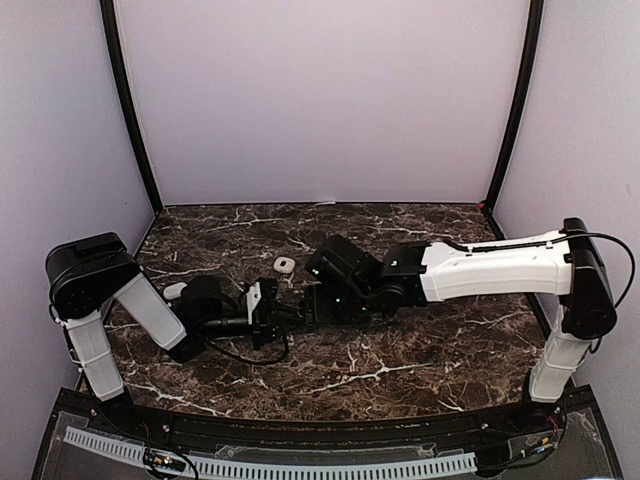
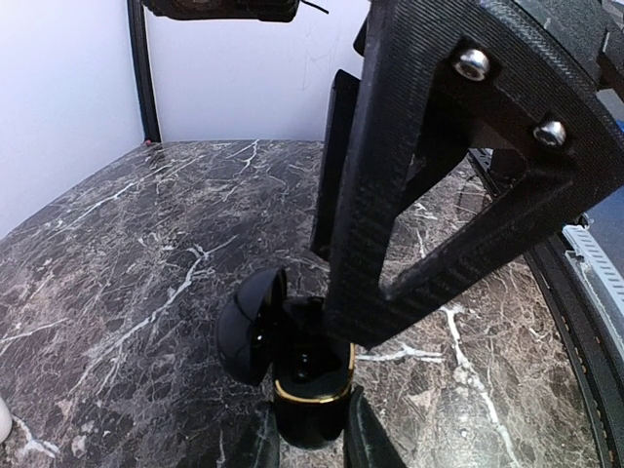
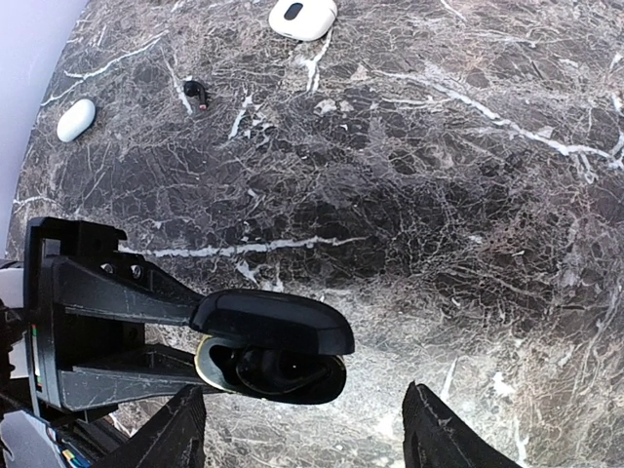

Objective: Insert the wireless bluetooth earbuds into the charging case
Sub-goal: Adjust the right earbud in the right side groove of the charging case.

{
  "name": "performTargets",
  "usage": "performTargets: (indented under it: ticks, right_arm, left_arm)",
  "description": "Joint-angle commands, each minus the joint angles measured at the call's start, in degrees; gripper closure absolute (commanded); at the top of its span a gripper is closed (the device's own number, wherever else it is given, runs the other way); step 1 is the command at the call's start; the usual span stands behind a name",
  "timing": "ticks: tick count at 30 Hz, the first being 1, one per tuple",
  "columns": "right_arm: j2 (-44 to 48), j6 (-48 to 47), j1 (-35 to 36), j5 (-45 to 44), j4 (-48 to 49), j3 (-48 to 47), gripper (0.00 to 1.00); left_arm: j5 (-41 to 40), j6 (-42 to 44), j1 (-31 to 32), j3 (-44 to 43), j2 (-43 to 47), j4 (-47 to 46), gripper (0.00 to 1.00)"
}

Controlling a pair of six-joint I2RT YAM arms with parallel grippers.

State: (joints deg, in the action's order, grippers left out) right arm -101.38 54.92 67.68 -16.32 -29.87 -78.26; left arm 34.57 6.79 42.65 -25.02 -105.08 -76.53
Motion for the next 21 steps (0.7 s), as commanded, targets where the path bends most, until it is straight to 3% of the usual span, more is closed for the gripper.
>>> performTargets:
  ticks: [1,21]
  right_arm:
    - [-0.87,-0.05,0.48,-0.39,0.67,-1.55,0.32]
    - [-3.07,1.34,0.1,-2.21,0.04,-3.17,0.4]
  left_arm:
    - [0.23,0.6,0.32,0.59,2.16,-0.73,1.0]
    - [0.39,0.79,0.52,0.79,2.51,-0.78,1.0]
